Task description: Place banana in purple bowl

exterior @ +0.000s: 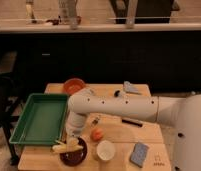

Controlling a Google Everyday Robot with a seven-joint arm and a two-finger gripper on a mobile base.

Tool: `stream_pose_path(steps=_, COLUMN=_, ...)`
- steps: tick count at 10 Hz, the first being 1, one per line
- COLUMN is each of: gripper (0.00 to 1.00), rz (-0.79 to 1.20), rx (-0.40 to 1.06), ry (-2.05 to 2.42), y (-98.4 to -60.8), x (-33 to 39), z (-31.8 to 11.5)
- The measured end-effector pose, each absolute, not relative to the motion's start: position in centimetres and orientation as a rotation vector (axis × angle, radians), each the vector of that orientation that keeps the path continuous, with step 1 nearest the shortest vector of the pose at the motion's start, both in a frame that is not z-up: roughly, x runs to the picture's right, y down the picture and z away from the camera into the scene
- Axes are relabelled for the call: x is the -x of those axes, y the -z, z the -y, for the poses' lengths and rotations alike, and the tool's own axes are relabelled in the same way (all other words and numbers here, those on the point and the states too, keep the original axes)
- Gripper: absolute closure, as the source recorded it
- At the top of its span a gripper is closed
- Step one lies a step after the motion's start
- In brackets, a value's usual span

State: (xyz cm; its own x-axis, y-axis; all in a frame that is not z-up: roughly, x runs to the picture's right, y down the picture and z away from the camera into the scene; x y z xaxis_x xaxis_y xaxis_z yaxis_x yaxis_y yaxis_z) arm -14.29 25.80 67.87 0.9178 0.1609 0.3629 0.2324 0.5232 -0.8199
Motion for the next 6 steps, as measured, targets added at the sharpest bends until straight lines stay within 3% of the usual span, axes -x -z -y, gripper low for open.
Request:
stream_pose_path(steps=2, gripper=0.21, rz=0.425, rx=1.028, ry=0.044, y=-67.88, x=14.27, z=-25.79)
stream_pose_path(steps=6, gripper=0.2, rz=0.425, rx=1.028, ry=0.043, y=-67.89, x=14.25, z=-25.8)
